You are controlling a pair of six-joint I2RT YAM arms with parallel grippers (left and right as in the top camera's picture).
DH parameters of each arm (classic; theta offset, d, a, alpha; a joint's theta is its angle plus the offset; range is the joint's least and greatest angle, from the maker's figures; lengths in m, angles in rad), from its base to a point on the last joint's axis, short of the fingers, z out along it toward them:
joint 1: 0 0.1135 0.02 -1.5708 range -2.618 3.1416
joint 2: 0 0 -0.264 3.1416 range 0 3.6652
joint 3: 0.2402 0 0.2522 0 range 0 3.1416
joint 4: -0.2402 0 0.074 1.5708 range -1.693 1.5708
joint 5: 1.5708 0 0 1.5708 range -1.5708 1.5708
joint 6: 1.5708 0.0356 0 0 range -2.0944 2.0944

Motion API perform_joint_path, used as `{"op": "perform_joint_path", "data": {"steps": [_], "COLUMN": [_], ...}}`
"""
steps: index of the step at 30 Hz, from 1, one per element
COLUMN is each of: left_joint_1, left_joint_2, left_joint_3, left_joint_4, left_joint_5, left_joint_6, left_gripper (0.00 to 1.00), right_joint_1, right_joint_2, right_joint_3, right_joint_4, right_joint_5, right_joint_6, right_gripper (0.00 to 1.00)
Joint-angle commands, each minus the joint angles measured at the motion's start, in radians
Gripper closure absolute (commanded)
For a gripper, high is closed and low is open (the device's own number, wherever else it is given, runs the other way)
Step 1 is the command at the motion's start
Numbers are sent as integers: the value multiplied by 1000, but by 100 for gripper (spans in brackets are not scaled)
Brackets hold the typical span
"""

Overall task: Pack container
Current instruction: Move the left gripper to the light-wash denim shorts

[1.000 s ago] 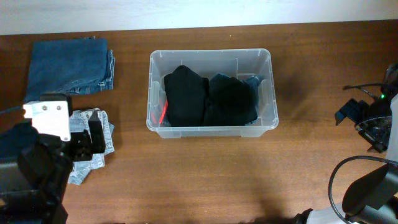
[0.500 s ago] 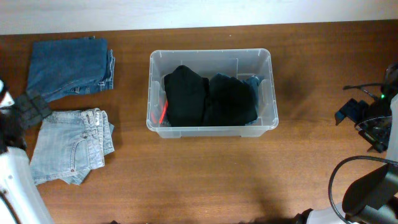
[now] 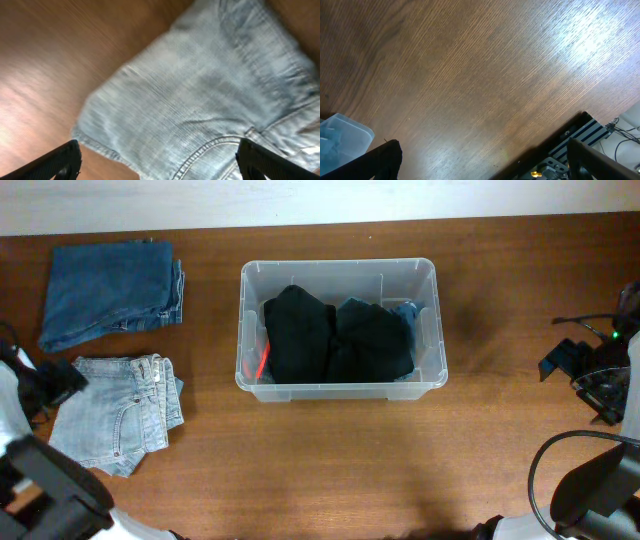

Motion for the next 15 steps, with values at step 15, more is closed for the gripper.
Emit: {"op": "perform_joint_path", "data": {"steps": [15], "left_joint_1": [2], "left_joint_2": [189], "left_joint_3": [-44], "left_joint_4": [-44], "left_joint_5": [25], "left_joint_6": [46], "left_gripper": [1], "right_joint_1": [-3], "right_joint_2": [-5], "right_joint_3": [-2], "right_joint_4": [0], "right_joint_5": [1], "right_joint_6": [9], "right_gripper": [1]}}
